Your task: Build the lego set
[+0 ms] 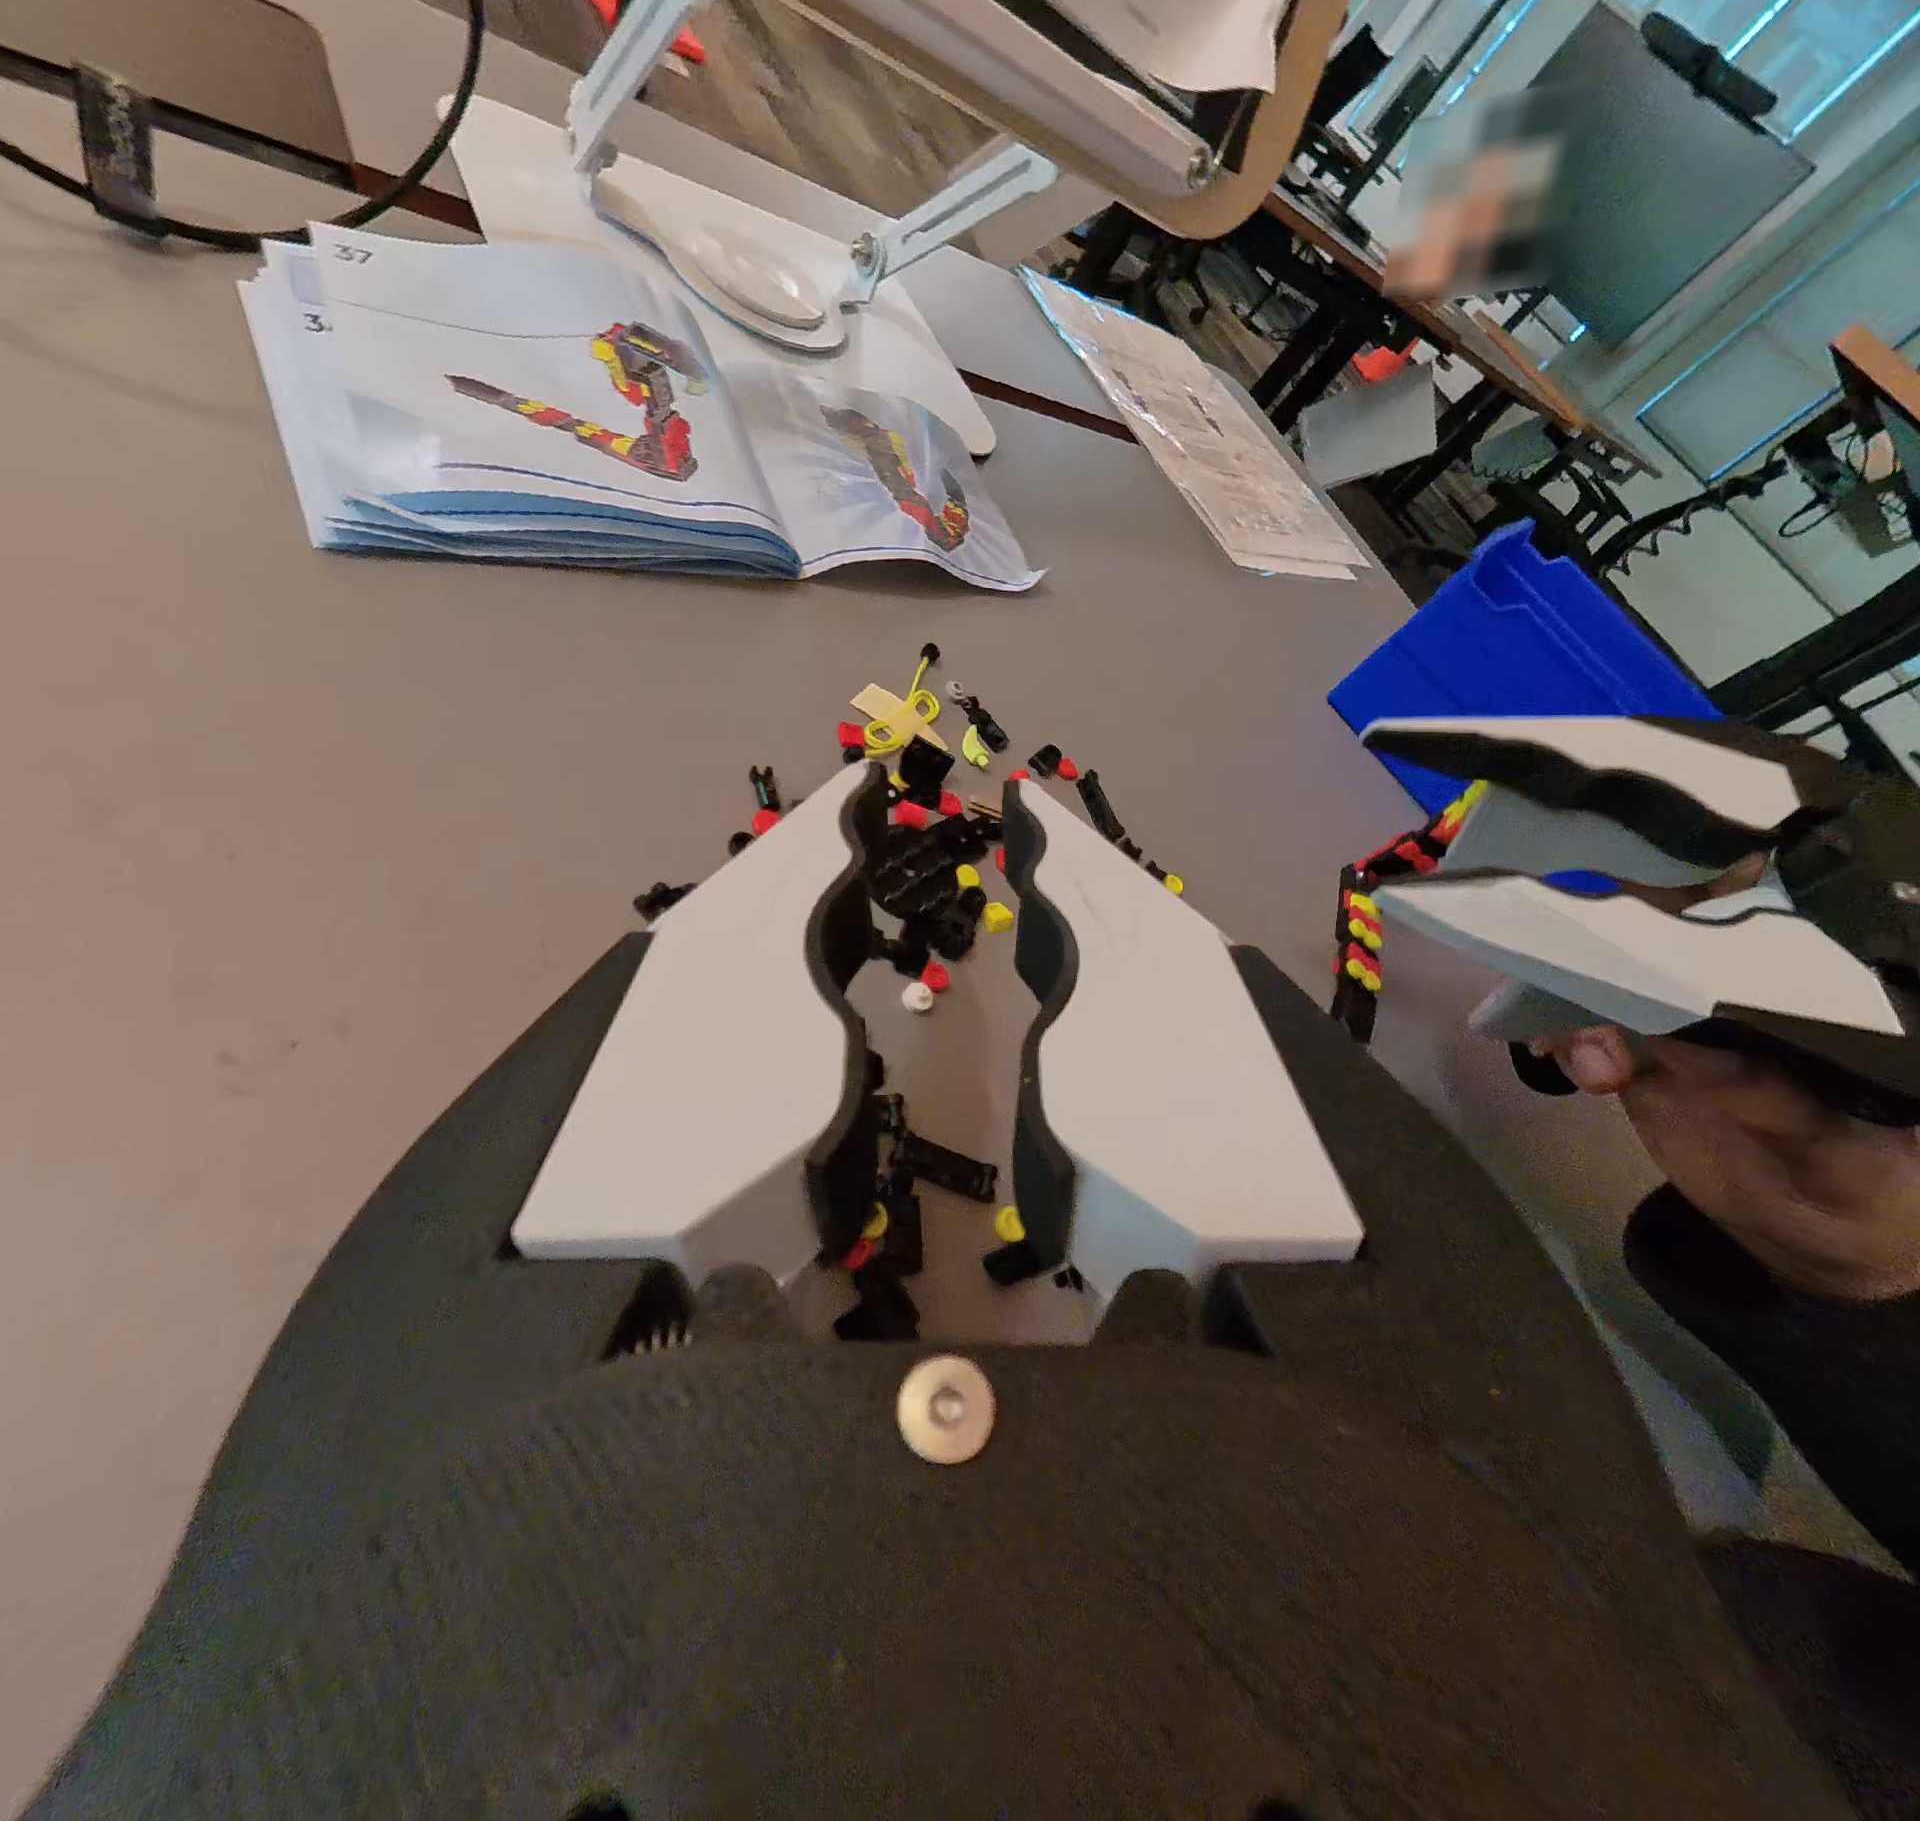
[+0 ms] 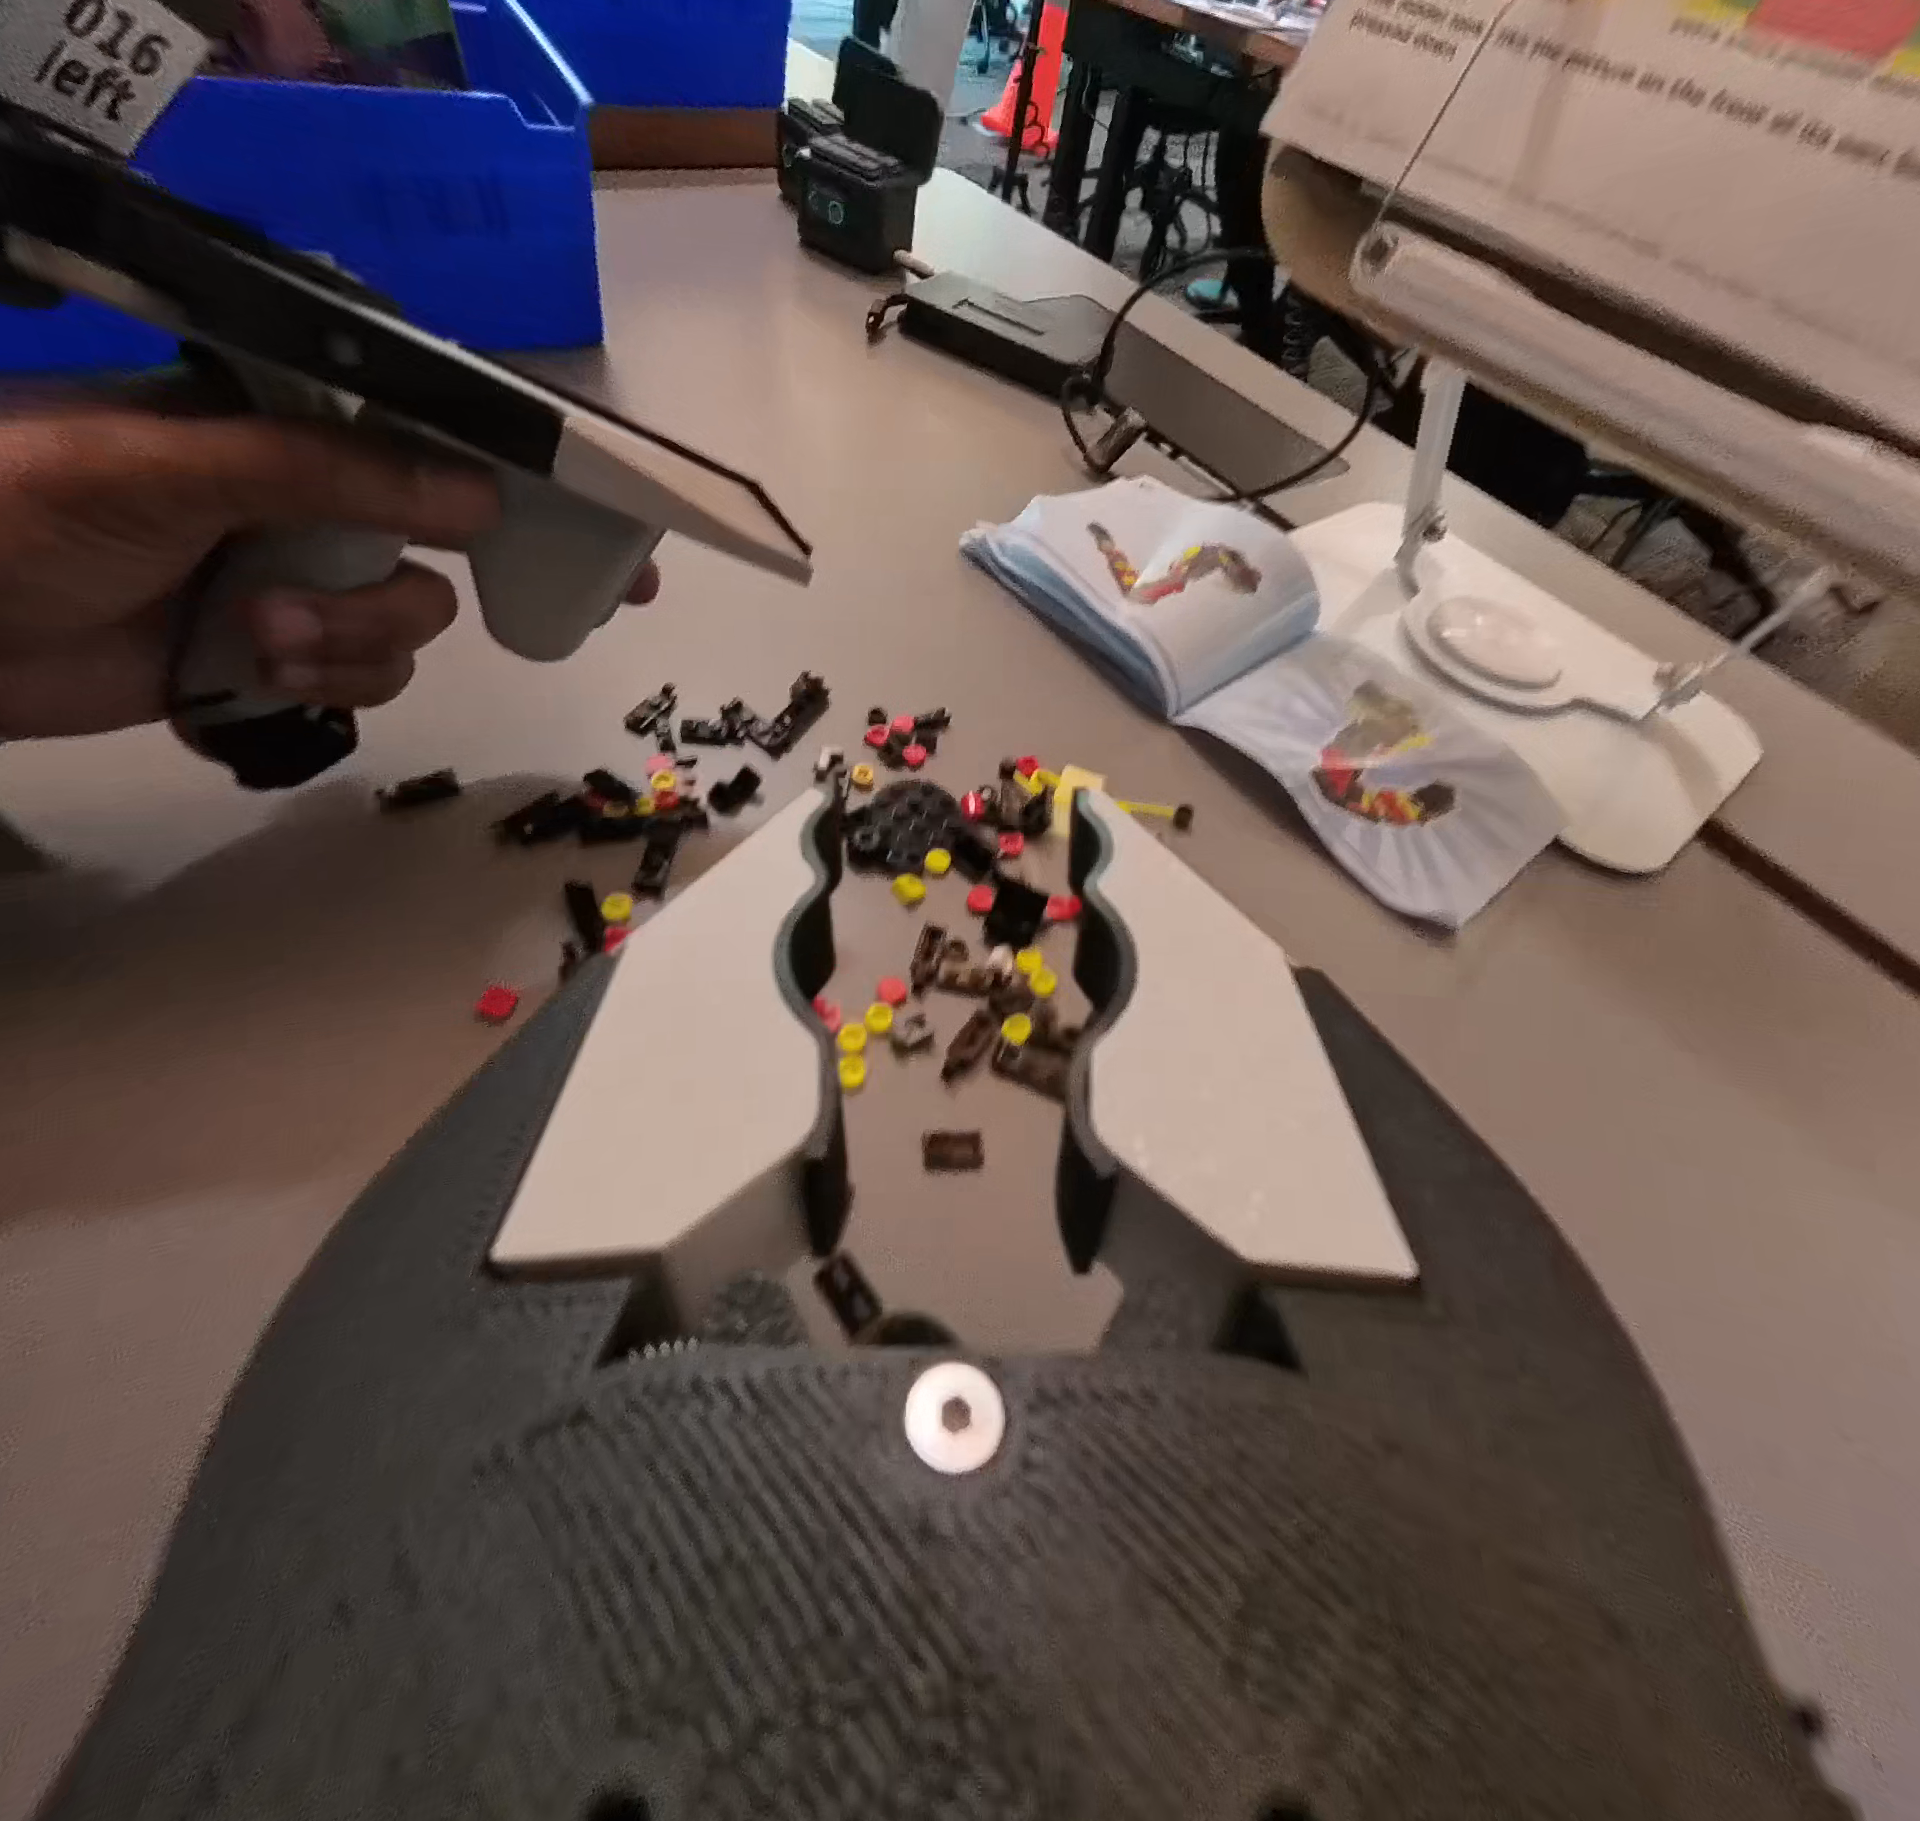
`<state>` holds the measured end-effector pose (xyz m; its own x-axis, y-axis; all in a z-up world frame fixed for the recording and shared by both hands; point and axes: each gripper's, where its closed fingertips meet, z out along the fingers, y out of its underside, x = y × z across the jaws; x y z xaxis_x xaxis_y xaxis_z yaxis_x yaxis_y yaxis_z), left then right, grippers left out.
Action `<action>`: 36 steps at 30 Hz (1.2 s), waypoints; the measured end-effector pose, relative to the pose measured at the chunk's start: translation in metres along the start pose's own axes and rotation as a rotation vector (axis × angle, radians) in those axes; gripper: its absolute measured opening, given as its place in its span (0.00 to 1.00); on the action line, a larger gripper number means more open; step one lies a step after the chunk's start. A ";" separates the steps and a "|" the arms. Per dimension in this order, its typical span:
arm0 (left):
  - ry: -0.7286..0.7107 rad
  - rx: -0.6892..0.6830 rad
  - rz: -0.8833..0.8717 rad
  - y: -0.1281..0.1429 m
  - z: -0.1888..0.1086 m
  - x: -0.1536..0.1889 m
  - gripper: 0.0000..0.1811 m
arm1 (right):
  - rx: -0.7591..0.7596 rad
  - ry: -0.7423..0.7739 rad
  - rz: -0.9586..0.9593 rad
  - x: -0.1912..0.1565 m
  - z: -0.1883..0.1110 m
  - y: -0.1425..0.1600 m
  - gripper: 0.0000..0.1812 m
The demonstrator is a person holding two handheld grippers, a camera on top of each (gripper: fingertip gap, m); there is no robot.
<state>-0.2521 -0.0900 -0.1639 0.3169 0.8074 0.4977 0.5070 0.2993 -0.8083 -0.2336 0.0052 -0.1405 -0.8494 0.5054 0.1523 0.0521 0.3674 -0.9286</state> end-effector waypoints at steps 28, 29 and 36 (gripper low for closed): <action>0.146 0.107 -0.295 -0.028 -0.032 -0.018 0.13 | -0.531 0.008 -0.431 0.050 0.236 0.010 0.16; 0.144 0.105 -0.295 -0.028 -0.032 -0.018 0.13 | -0.529 0.010 -0.429 0.051 0.235 0.010 0.14; 0.146 0.090 -0.295 -0.024 -0.029 -0.017 0.14 | -0.415 0.076 -0.312 0.072 0.216 -0.010 0.00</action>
<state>-0.2464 -0.1263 -0.1437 0.2817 0.6001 0.7487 0.5227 0.5583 -0.6442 -0.4087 -0.1304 -0.1928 -0.8178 0.3723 0.4389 0.0196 0.7802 -0.6253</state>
